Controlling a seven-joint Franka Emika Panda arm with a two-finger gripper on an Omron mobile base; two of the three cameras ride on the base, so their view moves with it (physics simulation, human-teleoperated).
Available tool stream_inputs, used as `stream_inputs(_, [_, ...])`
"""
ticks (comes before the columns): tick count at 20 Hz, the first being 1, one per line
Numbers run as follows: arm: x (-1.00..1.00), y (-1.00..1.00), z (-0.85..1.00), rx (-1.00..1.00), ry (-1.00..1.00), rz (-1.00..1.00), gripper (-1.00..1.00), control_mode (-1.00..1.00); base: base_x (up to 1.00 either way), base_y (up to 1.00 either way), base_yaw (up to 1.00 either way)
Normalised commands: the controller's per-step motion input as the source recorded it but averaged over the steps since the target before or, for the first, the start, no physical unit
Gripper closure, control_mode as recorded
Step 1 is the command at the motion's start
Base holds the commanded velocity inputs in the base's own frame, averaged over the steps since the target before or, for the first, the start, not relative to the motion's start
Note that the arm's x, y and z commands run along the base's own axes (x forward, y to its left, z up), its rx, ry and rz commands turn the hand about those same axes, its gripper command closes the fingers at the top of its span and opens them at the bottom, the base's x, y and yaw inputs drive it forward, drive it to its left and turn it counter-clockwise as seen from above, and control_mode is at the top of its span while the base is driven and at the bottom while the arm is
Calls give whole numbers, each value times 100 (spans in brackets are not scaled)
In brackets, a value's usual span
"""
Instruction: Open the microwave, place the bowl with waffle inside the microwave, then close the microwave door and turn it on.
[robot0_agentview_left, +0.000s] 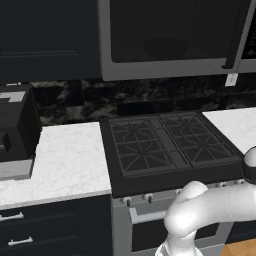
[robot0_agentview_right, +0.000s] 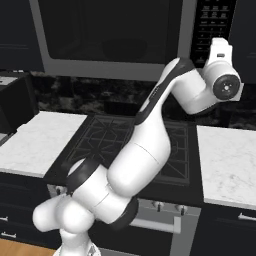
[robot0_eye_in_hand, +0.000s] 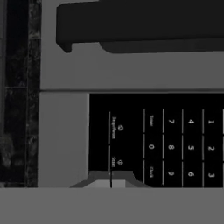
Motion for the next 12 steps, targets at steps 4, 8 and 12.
stream_inputs(4, [36,-2,0,1,0,0,100,-100,0,0,0])
stream_inputs(8, [44,-10,0,1,0,0,100,-100,0,0,0])
stream_inputs(12, [45,-24,0,0,0,0,100,-100,0,0,0])
